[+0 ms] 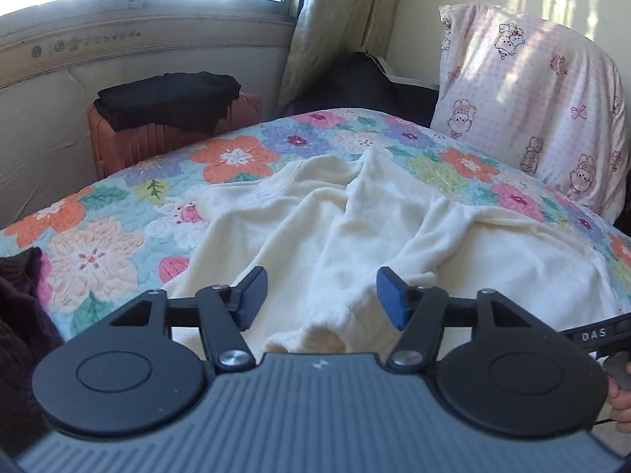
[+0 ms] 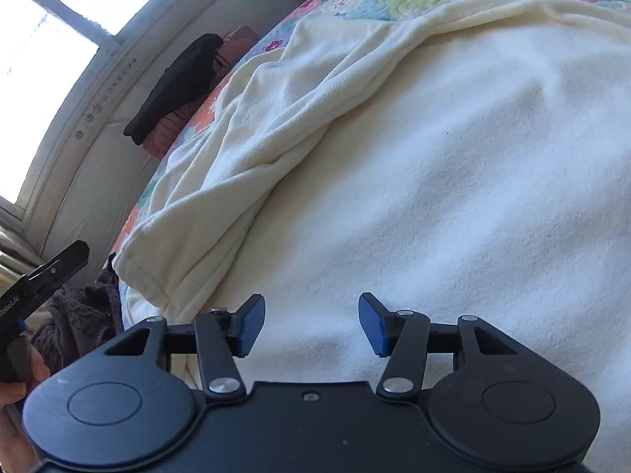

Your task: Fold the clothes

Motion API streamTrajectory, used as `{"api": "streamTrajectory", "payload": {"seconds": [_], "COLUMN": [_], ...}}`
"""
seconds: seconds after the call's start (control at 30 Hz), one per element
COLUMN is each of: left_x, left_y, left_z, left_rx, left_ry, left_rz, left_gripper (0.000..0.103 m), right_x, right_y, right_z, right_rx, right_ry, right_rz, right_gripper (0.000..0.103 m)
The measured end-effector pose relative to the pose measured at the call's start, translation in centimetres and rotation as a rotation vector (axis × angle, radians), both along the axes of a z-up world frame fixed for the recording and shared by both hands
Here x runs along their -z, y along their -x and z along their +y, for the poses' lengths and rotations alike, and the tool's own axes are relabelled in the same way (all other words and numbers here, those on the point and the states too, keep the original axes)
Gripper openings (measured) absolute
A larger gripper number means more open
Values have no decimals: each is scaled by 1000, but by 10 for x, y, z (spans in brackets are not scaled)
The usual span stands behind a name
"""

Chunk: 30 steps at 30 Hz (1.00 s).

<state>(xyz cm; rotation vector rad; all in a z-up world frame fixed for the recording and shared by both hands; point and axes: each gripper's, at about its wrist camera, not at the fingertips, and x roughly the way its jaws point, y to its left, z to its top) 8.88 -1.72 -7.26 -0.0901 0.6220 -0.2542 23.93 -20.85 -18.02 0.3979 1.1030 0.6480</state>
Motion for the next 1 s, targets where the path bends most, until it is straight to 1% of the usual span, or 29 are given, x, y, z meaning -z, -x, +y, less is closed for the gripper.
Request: {"api": "streamTrajectory", "payload": {"seconds": [0.03, 0.07, 0.13, 0.17, 0.23, 0.27, 0.3, 0.33, 0.37, 0.43, 0.5, 0.57, 0.6, 0.63, 0.67, 0.73, 0.77, 0.8, 0.83, 0.87, 0.9, 0.97, 1.0], "left_x": [4, 9, 21, 27, 39, 42, 42, 42, 42, 40, 29, 20, 22, 25, 30, 42, 43, 42, 36, 29, 18, -3, -12], "left_y": [-8, -16, -30, -35, -44, -44, -40, -36, -32, -24, -18, -17, -16, -15, -13, -9, -7, -5, -5, -5, -4, -5, -8], "left_z": [-1, -2, -3, -4, -10, -13, -16, -19, -22, -27, -28, -31, -36, -41, -48, -62, -63, -62, -57, -50, -42, -24, -16], "left_rx": [9, 13, 40, 52, 68, 80, 105, 131, 156, 203, 235, 292, 327, 357, 372, 380, 384, 385, 381, 377, 369, 301, 260], "left_ry": [15, 47, 141, 176, 212, 212, 205, 198, 191, 186, 220, 217, 203, 177, 115, -40, -82, -103, -75, -41, -14, -10, -14], "left_rz": [20, 45, 100, 124, 166, 173, 174, 174, 175, 180, 203, 207, 232, 258, 281, 310, 300, 290, 281, 268, 240, 170, 147], "left_gripper": [69, 69, 69, 70, 71, 71, 68, 51, 8, 8, 8, 8, 9, 10, 12, 20, 21, 22, 27, 34, 39, 63, 68], "right_x": [-1, -2, -7, -12, -22, -27, -32, -36, -40, -46, -49, -47, -43, -38, -31, -16, -11, -7, -4, -2, -1, -1, -2], "right_y": [0, 1, 0, -4, -12, -20, -28, -36, -43, -56, -63, -66, -66, -64, -60, -54, -49, -44, -40, -38, -37, -37, -39], "right_z": [1, 3, 10, 11, 13, 12, 12, 13, 14, 18, 20, 21, 21, 19, 17, 16, 17, 18, 18, 19, 19, 16, 14], "right_rx": [0, -10, -46, -57, -76, -72, -66, -63, -60, -60, -65, -66, -62, -52, -44, -46, -51, -57, -63, -69, -72, -64, -57], "right_ry": [-4, -10, -28, -48, -89, -110, -117, -111, -97, -49, -27, -46, -75, -120, -173, -249, -258, -240, -207, -167, -131, -101, -108], "right_rz": [0, -4, -14, -24, -44, -54, -61, -72, -85, -111, -124, -127, -131, -127, -105, -50, -40, -41, -47, -53, -57, -63, -60], "right_gripper": [59, 59, 59, 59, 59, 60, 62, 65, 66, 66, 66, 66, 66, 66, 66, 66, 66, 66, 66, 66, 66, 67, 67]}}
